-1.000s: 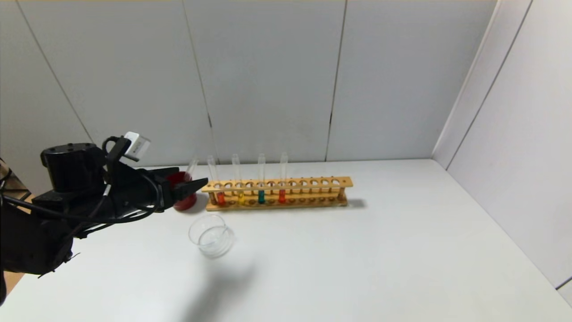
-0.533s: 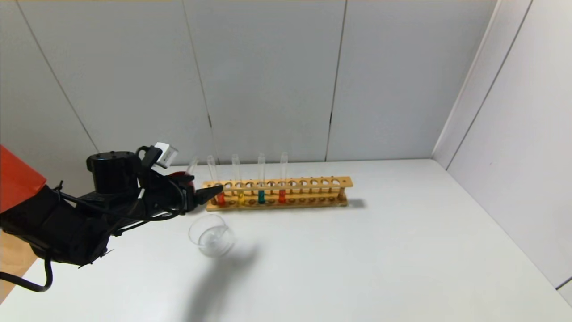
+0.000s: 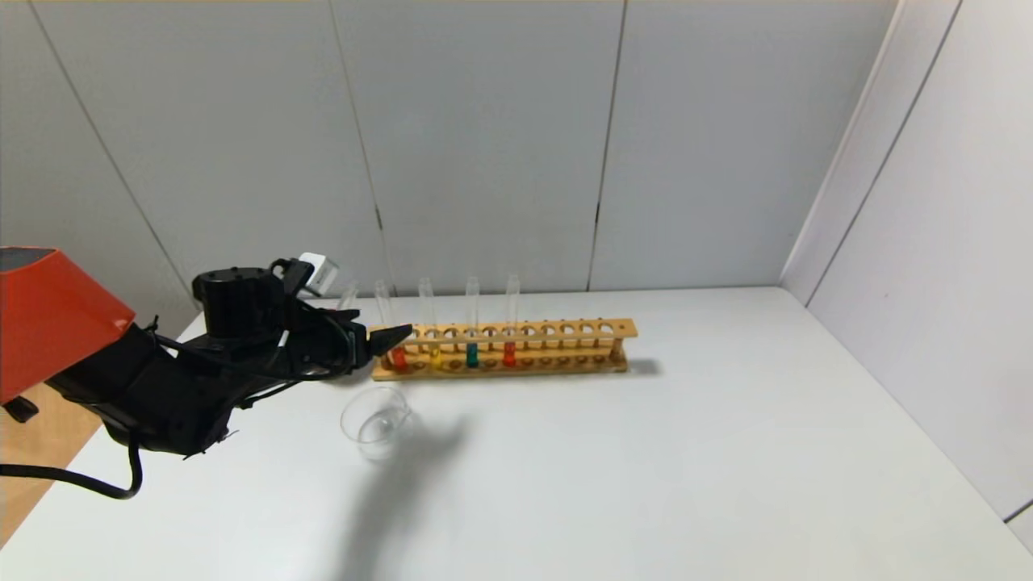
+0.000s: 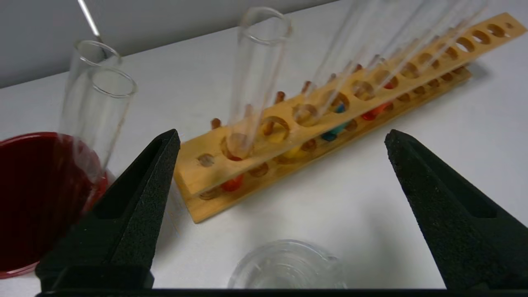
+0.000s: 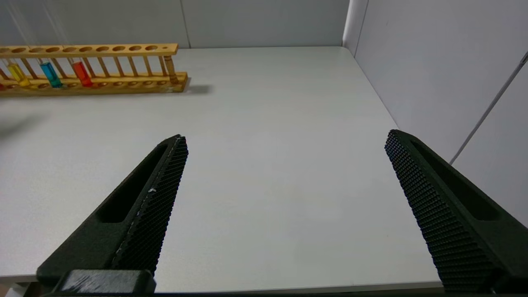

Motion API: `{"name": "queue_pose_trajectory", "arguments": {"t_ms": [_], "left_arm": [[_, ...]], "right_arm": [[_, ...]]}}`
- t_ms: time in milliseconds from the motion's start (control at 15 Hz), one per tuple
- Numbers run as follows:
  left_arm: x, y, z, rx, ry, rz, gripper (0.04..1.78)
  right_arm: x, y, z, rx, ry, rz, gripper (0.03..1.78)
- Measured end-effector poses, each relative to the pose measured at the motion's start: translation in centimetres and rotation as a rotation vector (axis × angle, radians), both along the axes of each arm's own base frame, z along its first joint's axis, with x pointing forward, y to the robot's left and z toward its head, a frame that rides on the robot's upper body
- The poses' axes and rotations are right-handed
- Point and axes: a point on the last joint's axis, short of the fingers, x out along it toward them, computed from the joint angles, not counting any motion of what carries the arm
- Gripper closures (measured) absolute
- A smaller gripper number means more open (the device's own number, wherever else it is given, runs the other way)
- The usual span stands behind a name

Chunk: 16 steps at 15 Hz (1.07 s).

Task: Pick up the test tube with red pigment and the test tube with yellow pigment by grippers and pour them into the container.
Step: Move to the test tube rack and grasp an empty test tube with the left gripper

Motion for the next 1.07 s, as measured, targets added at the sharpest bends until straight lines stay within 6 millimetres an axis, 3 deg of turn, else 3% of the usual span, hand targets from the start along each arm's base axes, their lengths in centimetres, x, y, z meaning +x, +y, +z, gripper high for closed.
{"name": "queue_pose_trajectory", "arguments": {"t_ms": [1067], "left_arm": [[3.3, -0.6, -2.2, 0.011, 0.010, 0.038, 0.07]], "right_arm": [[0.0, 0.0, 0.0, 0.000, 0.000, 0.000, 0.06]]}}
